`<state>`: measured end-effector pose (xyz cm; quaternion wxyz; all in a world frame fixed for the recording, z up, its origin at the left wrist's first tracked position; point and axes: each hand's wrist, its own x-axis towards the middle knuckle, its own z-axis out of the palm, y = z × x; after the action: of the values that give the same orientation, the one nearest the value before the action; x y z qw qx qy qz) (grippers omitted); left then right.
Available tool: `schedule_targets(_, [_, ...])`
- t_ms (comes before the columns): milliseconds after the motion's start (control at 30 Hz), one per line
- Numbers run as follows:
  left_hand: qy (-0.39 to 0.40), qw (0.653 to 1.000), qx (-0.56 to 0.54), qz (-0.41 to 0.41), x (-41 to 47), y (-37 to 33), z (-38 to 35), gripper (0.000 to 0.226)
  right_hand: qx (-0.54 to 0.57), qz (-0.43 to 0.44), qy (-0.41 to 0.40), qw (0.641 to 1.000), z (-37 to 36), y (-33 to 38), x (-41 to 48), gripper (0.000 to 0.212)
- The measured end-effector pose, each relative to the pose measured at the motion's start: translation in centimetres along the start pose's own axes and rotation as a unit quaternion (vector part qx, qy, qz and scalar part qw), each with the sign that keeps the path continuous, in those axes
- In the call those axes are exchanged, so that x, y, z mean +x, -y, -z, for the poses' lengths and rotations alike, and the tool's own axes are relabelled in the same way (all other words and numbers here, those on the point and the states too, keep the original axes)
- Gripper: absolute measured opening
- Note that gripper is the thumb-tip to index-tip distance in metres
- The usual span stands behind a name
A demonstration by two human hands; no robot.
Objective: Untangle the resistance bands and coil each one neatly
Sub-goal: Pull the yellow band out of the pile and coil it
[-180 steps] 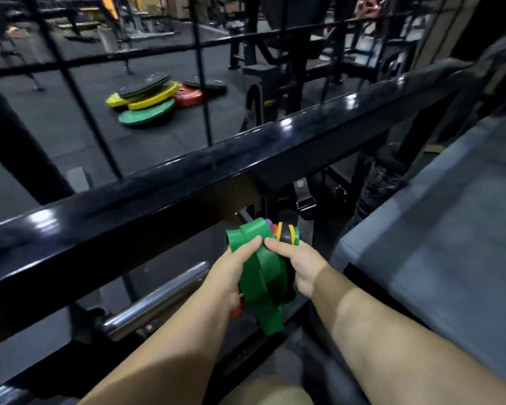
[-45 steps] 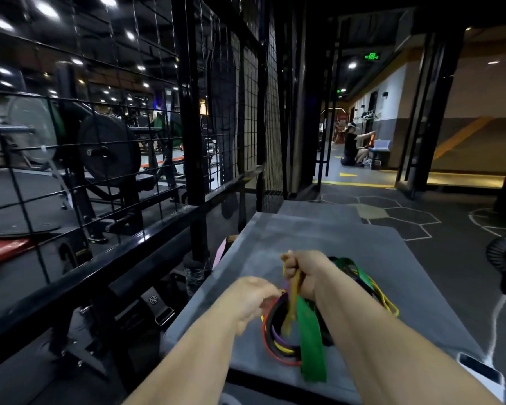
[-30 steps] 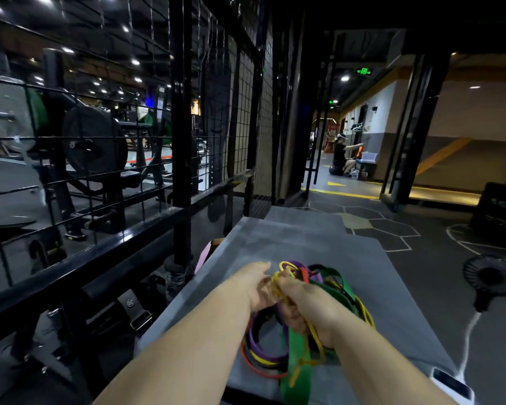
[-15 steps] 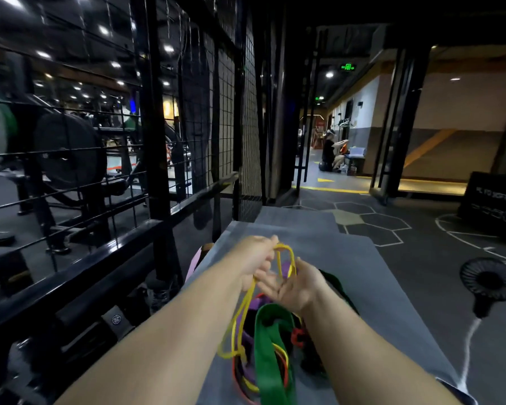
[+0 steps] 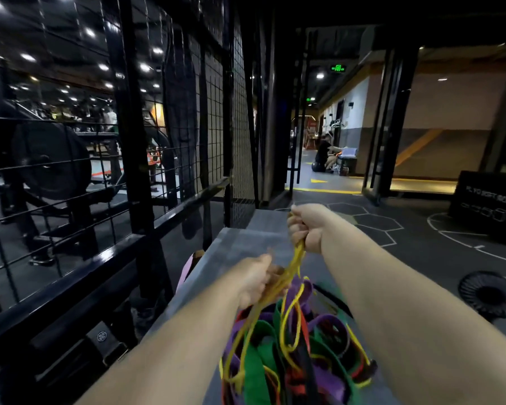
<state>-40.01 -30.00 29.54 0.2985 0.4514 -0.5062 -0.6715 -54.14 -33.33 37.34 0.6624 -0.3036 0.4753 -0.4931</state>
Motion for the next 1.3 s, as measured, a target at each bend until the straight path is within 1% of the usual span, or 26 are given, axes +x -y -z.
schedule_targets(100, [0.017, 0.997, -0.075, 0.021, 2.0, -1.3, -1.5, 0.075, -0.064, 0.033, 0.030, 0.997, -0.7, 1.6, -2.2, 0.039])
schedule_targets(167, [0.036, 0.991, -0.123, 0.030, 2.9, -2.2, -2.4, 0.082, -0.109, 0.033, 0.089, 0.989, -0.9, 1.9, -3.7, 0.038])
schedule_targets(200, [0.049, 0.988, -0.146, 0.028, 2.9, -2.7, -2.8, 0.082, -0.132, 0.030, 0.120, 0.983, -0.8, 1.8, -4.4, 0.037])
schedule_targets(233, [0.062, 0.984, -0.167, 0.019, 2.8, -3.2, -3.1, 0.078, -0.159, 0.025, 0.144, 0.976, -0.7, 1.6, -5.0, 0.036])
schedule_targets(267, [0.079, 0.978, -0.194, 0.002, 2.7, -3.7, -3.3, 0.067, -0.184, 0.018, 0.163, 0.969, -0.5, 1.2, -5.4, 0.035])
schedule_targets(300, [0.095, 0.969, -0.229, -0.018, 2.4, -4.2, -3.5, 0.056, -0.211, 0.010, 0.177, 0.961, -0.2, 0.8, -5.9, 0.034])
schedule_targets(333, [0.107, 0.957, -0.267, -0.029, 2.1, -4.9, -3.8, 0.050, -0.238, 0.002, 0.186, 0.953, 0.2, 0.2, -6.1, 0.034])
schedule_targets(400, [0.077, 0.950, -0.303, -0.019, 2.2, -6.5, -4.2, 0.047, -0.290, -0.006, 0.175, 0.941, 1.7, -0.8, -6.2, 0.033])
schedule_targets(467, [0.031, 0.945, -0.326, -0.025, 2.5, -7.7, -4.3, 0.055, -0.315, -0.021, 0.158, 0.936, 3.4, -1.7, -6.1, 0.031])
schedule_targets(533, [0.016, 0.930, -0.364, -0.037, 2.6, -8.8, -4.2, 0.052, -0.313, -0.034, 0.160, 0.936, 4.9, -2.6, -6.2, 0.030])
schedule_targets(600, [-0.010, 0.926, -0.374, -0.042, 2.2, -9.8, -4.3, 0.045, -0.287, -0.038, 0.160, 0.944, 5.9, -3.3, -6.3, 0.028])
schedule_targets(633, [-0.017, 0.932, -0.359, -0.041, 1.9, -10.2, -4.3, 0.043, -0.268, -0.036, 0.165, 0.949, 6.1, -3.5, -6.4, 0.029])
schedule_targets(667, [-0.016, 0.944, -0.327, -0.043, 1.5, -10.6, -4.5, 0.043, -0.247, -0.031, 0.170, 0.953, 6.4, -3.6, -6.3, 0.038])
schedule_targets(767, [0.014, 0.982, -0.176, -0.068, -0.3, -11.4, -5.5, 0.042, -0.143, -0.024, 0.168, 0.975, 6.6, -3.2, -6.0, 0.083])
schedule_targets(800, [0.028, 0.988, -0.128, -0.082, -0.9, -11.6, -5.9, 0.041, -0.105, -0.017, 0.160, 0.981, 6.6, -2.9, -5.9, 0.094])
schedule_targets(867, [0.060, 0.991, -0.048, -0.109, -2.1, -11.9, -6.5, 0.041, -0.038, -0.004, 0.149, 0.988, 6.0, -2.3, -5.7, 0.105])
schedule_targets(900, [0.078, 0.990, -0.016, -0.118, -2.6, -12.0, -6.7, 0.043, -0.004, 0.005, 0.150, 0.989, 5.5, -2.1, -6.1, 0.105])
schedule_targets(933, [0.097, 0.988, 0.008, -0.122, -3.0, -12.0, -6.8, 0.044, 0.032, 0.019, 0.150, 0.988, 5.1, -1.8, -6.0, 0.099])
schedule_targets(1000, [0.128, 0.983, 0.050, -0.123, -3.4, -11.5, -6.6, 0.045, 0.108, 0.048, 0.138, 0.983, 4.3, -0.7, -6.1, 0.083])
schedule_targets(1033, [0.136, 0.981, 0.071, -0.120, -3.5, -11.1, -6.3, 0.045, 0.140, 0.056, 0.112, 0.982, 3.9, 0.1, -6.3, 0.072])
schedule_targets(1100, [0.133, 0.980, 0.112, -0.100, -3.5, -10.2, -5.7, 0.043, 0.190, 0.073, 0.026, 0.979, 3.5, 1.7, -6.3, 0.046])
schedule_targets(1133, [0.127, 0.980, 0.129, -0.087, -3.5, -9.6, -5.4, 0.042, 0.223, 0.079, -0.007, 0.972, 3.4, 2.4, -6.2, 0.038])
schedule_targets(1167, [0.124, 0.979, 0.144, -0.075, -3.5, -8.9, -5.2, 0.041, 0.255, 0.078, -0.020, 0.963, 3.3, 2.9, -6.3, 0.035])
schedule_targets(1233, [0.132, 0.979, 0.146, -0.054, -3.3, -7.7, -4.7, 0.043, 0.259, 0.075, -0.007, 0.963, 3.1, 3.4, -6.8, 0.035])
schedule_targets(1267, [0.144, 0.980, 0.132, -0.043, -3.2, -7.1, -4.5, 0.049, 0.230, 0.071, 0.003, 0.971, 3.0, 3.5, -6.9, 0.036])
schedule_targets(1300, [0.154, 0.981, 0.112, -0.032, -3.0, -6.7, -4.4, 0.060, 0.195, 0.065, 0.020, 0.978, 2.7, 3.4, -7.2, 0.036])
